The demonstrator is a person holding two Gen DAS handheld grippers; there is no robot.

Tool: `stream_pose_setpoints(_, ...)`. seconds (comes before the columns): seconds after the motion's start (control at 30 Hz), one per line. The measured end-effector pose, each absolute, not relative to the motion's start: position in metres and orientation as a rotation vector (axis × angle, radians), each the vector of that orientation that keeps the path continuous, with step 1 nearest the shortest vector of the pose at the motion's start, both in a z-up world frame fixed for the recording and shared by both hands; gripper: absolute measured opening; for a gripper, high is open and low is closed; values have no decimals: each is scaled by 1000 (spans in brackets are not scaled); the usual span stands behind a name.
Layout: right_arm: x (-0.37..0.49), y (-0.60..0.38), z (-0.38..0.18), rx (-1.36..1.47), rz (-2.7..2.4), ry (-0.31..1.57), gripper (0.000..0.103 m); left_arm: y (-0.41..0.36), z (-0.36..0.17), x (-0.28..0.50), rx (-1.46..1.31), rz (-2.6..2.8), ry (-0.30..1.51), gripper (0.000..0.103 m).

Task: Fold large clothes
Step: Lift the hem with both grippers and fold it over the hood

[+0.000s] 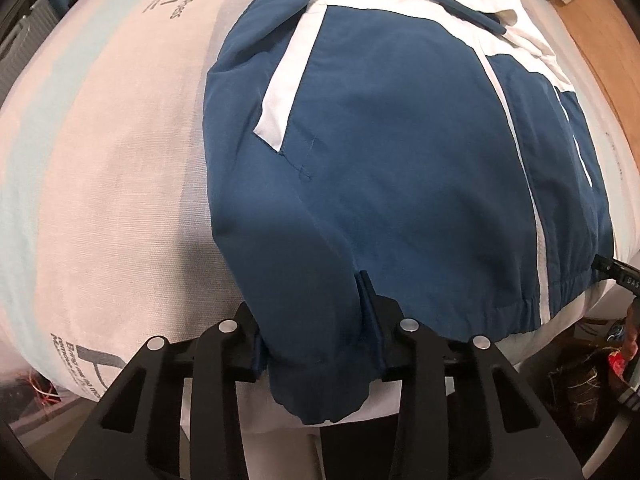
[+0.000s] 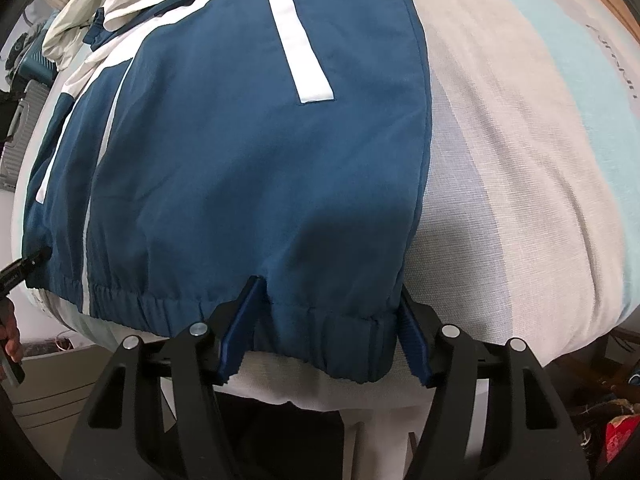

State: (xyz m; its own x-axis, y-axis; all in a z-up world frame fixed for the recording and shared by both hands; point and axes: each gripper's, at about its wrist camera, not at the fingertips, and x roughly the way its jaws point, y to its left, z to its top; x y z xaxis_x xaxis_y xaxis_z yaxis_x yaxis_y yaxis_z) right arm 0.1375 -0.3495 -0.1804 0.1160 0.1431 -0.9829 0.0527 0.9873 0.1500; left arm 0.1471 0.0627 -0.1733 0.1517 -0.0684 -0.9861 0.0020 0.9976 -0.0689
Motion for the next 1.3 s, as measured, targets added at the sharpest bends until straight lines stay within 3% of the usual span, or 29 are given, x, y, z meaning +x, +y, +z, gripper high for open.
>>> stream_pose_setpoints(0.2,143,-343,-185,136,73,1507,66,60,-173,150,-55,-35,1418,33)
stream_pose_setpoints(0.4,148,-334,-185,100,34,1516,60,58,-170,148,-45,-13,1422,22)
stream_pose_setpoints(0.57,147,-322,-182,69,8,1499,50,57,-169,149,-31,-12,1426,15)
stream_pose_setpoints(0.63,148,-318,-181,77,28,1501,31,57,-168,149,-28,-17,1429,12)
stream_pose_setpoints(0.73,151,-309,-178,79,63,1511,17,63,-164,148,-50,-19,1430,9)
stream_pose_setpoints(1.3,178,-298,-130,35,81,1552,12,55,-119,156,14,-93,1432,6)
